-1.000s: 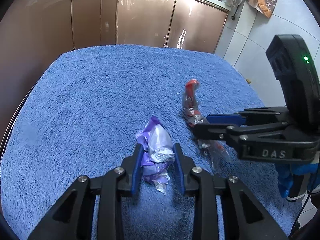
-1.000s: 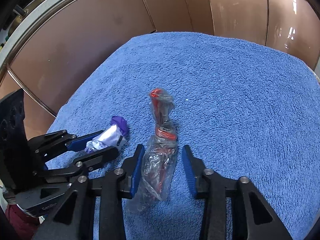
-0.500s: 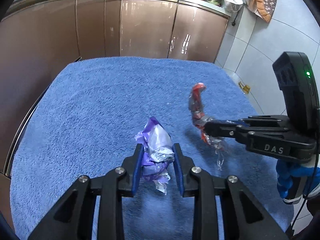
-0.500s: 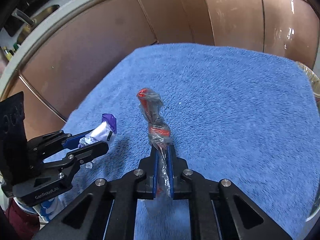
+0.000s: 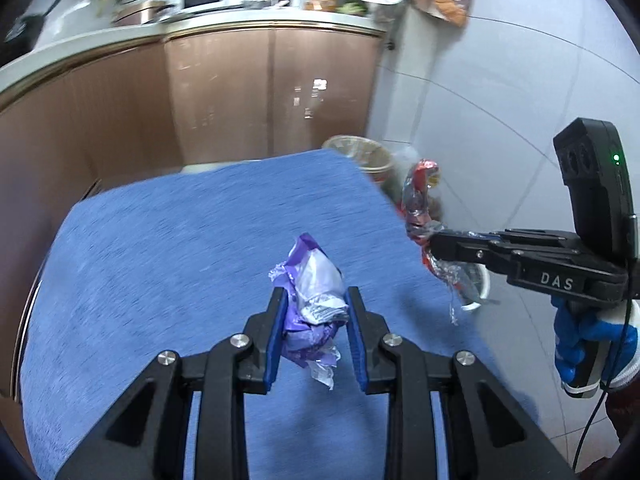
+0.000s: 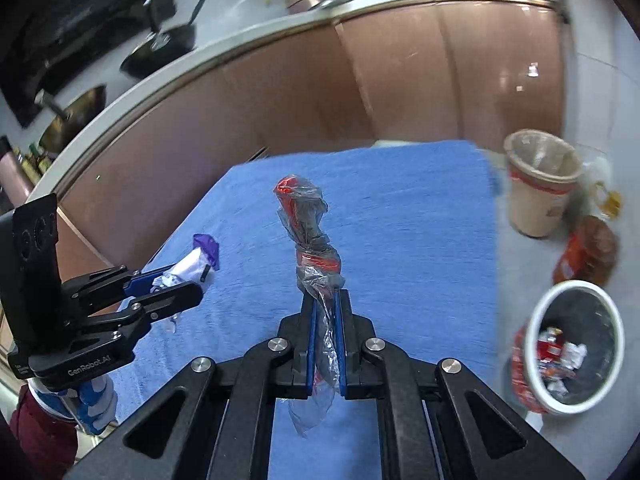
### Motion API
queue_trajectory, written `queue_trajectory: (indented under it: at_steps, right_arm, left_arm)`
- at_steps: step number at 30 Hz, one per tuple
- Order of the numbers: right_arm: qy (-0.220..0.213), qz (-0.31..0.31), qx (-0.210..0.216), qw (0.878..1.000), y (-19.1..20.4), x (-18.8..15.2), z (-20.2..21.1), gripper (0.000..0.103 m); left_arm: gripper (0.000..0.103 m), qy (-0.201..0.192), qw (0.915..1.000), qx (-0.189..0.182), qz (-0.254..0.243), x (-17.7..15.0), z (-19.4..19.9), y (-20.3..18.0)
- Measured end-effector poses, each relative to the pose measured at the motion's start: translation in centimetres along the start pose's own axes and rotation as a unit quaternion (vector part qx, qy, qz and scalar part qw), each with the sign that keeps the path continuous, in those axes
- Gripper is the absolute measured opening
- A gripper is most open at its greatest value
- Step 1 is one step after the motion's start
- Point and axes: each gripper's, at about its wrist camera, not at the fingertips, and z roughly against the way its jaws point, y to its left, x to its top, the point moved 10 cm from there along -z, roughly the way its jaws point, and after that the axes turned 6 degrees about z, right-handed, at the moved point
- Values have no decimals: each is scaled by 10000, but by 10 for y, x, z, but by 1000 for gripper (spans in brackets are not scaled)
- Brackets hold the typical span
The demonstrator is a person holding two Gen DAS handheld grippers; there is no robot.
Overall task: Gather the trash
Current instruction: 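Carry both items over the bin and open both tools to drop them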
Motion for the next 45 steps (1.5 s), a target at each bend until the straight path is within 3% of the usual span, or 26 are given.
queue_trajectory:
  at_steps: [10,16,21,29,34,35,37,41,45]
  right_arm:
    - [-185,-733,-1268,9890,-159,-33,74,8]
    - [11,-1195,-1834,9757,-246,-64,72,8]
    - [228,-1473,-2050,9674,-294,-85,51,8]
    - [517,-1723,-2241,9578,-342,-103,10,12]
    - [590,-1798,-2284,9550,-366,-108,-6,12]
    - [592,-1807,-2287,9547,-369,-110,-8,13]
    - [616,-1832,-2335,9530,-374,-112,-12,27]
    - [649,-1850,-2393,9509,-377,-116,-16,39]
    - [643,-1838,-2420,9505,-372,-119,-13,41]
  left_arm:
    - [27,319,9958,-715,-481,42,-60,-131]
    - [27,755,9910,-956,-563,54,-128,-195]
    - [27,1104,9870,-1066,-470,56,-182,-226]
    - [30,1459,9823,-1147,-254,55,-254,-257]
    - [32,1631,9792,-1206,-60,52,-288,-257]
    - [34,1661,9786,-1215,-17,51,-294,-256]
    - [44,1682,9781,-1224,55,50,-302,-255]
    - [46,1669,9780,-1241,177,49,-306,-251]
    - [46,1571,9799,-1216,190,49,-299,-247]
